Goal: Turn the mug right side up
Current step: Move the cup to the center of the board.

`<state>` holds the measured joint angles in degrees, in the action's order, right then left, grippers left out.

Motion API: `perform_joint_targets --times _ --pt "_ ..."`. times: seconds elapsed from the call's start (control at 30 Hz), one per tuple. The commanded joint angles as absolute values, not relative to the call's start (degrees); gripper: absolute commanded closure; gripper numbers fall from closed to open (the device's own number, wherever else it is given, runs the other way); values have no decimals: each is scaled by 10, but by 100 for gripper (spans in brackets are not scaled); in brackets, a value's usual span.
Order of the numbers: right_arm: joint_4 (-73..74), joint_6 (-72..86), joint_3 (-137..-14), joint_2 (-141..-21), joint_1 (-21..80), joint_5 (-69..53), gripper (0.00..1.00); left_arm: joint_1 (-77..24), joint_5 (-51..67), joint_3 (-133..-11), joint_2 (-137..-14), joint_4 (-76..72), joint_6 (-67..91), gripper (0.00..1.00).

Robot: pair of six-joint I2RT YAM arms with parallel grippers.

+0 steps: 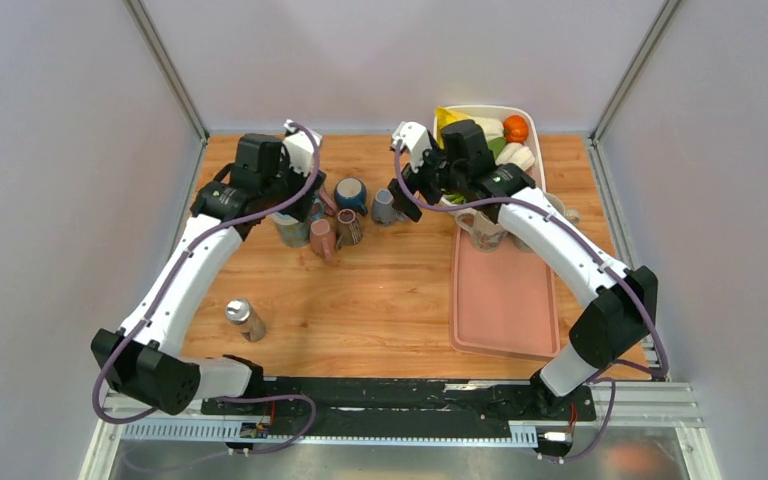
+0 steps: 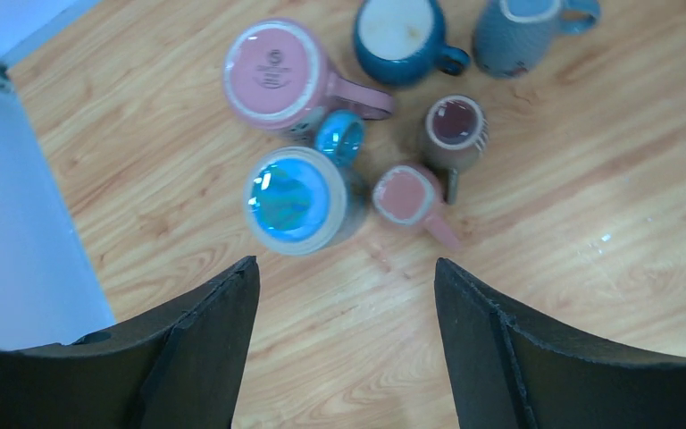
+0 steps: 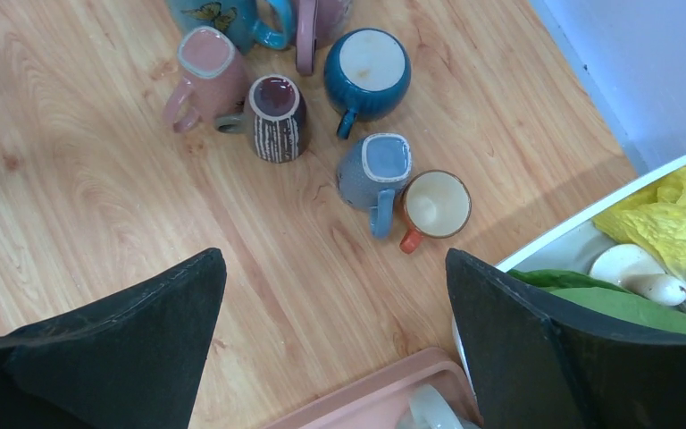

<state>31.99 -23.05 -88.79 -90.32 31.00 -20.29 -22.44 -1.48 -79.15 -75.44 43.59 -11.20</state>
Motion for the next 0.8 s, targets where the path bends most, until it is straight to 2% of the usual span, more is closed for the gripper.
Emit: perform_joint_targets --times 0.0,0.1,0.13,0.2,0.27,0.5,0.6,0.77 --pt "293 -238 -909 -929 334 -86 0 -181 -15 -794 -750 411 -41 21" --pt "293 -290 -886 -941 357 7 0 -140 -115 -789 -768 381 43 21" --pt "293 -307 -878 -938 362 24 0 -114 -132 -804 -778 385 54 6" --pt "291 -322 -870 -928 363 11 0 -67 -129 -840 -817 415 77 1" --pt "284 -322 -862 -919 363 -34 0 -24 -94 -864 -852 431 101 0" --pt "282 -285 -867 -925 363 -123 0 25 51 -919 -973 451 37 2" --pt "287 -297 -884 -939 363 -117 0 28 104 -935 -1019 441 36 10" --pt "291 -284 -903 -948 362 -112 0 28 182 -959 -1064 441 60 16"
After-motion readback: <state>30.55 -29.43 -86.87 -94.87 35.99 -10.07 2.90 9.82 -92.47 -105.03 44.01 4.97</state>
